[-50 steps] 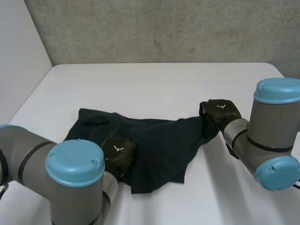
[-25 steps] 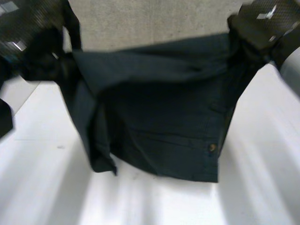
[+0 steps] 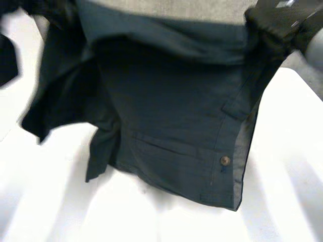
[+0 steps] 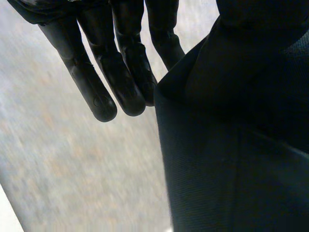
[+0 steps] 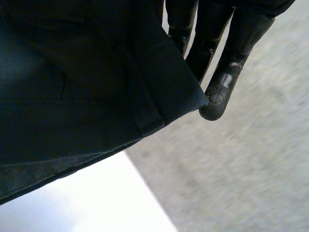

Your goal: Fold the shorts.

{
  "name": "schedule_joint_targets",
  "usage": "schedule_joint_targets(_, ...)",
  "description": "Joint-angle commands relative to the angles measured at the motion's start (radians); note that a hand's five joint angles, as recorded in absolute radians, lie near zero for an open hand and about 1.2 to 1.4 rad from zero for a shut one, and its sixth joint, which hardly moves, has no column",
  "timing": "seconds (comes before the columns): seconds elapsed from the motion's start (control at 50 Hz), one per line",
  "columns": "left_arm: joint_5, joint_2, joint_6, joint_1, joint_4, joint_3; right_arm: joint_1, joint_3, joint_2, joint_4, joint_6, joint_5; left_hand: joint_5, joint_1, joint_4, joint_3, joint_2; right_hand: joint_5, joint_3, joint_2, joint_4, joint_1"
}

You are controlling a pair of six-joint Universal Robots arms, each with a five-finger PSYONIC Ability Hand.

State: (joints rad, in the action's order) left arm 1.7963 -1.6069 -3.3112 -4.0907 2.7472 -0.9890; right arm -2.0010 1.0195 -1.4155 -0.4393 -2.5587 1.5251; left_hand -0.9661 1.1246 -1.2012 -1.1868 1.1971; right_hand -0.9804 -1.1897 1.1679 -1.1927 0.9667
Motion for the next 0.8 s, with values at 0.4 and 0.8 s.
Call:
schedule_joint_targets(0.4, -0.124, -0.93, -0.007, -0.177, 0.63, 0.397, -0.002, -0.179, 0.751, 0.878, 0.05, 0.113, 0.952, -0.936, 1.013, 0.999, -1.009, 0.98, 1.015, -0.993, 1.018, -0.792)
schedule_joint_targets(0.8, -0.164, -0.549, -0.036, -0.169, 0.476, -0.101, 0.011, 0.186, 0.354, 0.332, -0.067, -0.068, 0.927, -0.911, 0.988, 0.973, -0.984, 0.98, 1.015, -0.993, 1.018, -0.792)
